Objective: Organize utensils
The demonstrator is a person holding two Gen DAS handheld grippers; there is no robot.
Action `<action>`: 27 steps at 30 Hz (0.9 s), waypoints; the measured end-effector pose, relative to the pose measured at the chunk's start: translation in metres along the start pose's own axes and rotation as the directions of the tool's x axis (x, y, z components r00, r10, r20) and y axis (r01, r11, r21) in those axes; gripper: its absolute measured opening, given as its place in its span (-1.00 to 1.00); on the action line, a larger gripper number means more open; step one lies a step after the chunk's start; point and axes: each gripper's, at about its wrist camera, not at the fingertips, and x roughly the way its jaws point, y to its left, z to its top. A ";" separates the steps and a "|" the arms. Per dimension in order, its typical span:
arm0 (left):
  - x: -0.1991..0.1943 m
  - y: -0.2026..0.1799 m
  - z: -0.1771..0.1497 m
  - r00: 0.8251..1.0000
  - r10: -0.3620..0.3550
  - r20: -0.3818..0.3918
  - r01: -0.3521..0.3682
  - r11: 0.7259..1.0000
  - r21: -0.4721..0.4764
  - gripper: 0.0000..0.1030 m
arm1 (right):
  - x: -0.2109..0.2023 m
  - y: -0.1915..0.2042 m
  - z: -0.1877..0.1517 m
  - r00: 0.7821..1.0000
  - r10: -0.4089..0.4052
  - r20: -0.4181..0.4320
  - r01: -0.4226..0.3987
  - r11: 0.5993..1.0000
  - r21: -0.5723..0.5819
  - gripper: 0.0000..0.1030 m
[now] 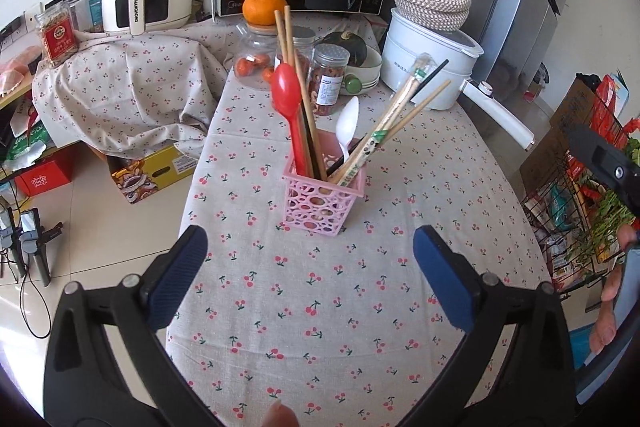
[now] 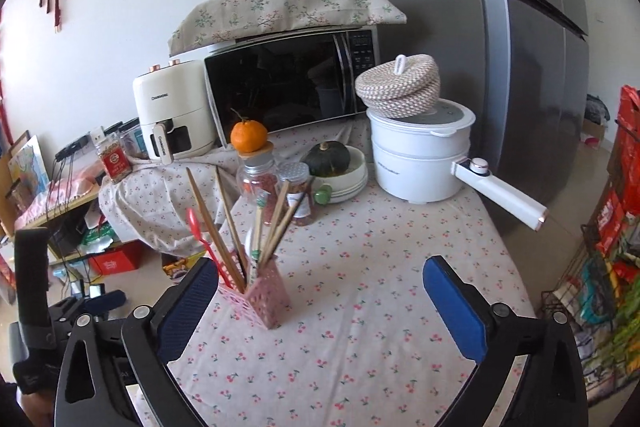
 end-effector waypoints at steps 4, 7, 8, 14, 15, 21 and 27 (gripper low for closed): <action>-0.015 -0.022 -0.009 0.999 0.022 0.024 -0.023 0.999 0.044 0.98 | -0.022 -0.029 -0.018 0.992 -0.128 -0.020 0.128 0.991 0.025 1.00; -0.028 -0.034 -0.015 0.999 0.019 0.044 -0.022 0.998 0.066 0.98 | -0.039 -0.043 -0.029 0.980 -0.198 -0.026 0.199 0.979 0.036 1.00; -0.031 -0.038 -0.017 0.999 0.019 0.050 -0.022 0.997 0.071 0.98 | -0.045 -0.048 -0.033 0.977 -0.211 -0.031 0.212 0.976 0.046 1.00; -0.043 -0.054 -0.020 0.997 0.010 0.083 -0.017 0.996 0.086 0.98 | -0.062 -0.055 -0.037 0.974 -0.222 -0.035 0.224 0.972 0.065 1.00; -0.044 -0.055 -0.020 0.996 0.009 0.089 -0.017 0.996 0.086 0.99 | -0.063 -0.054 -0.036 0.975 -0.219 -0.032 0.220 0.974 0.060 1.00; -0.045 -0.060 -0.021 0.994 0.018 0.105 -0.027 0.996 0.091 0.98 | -0.061 -0.047 -0.039 0.980 -0.197 -0.016 0.197 0.979 0.045 1.00; -0.042 -0.061 -0.021 0.993 0.032 0.115 -0.043 0.995 0.088 0.98 | -0.049 -0.043 -0.042 0.982 -0.185 -0.038 0.186 0.982 0.025 1.00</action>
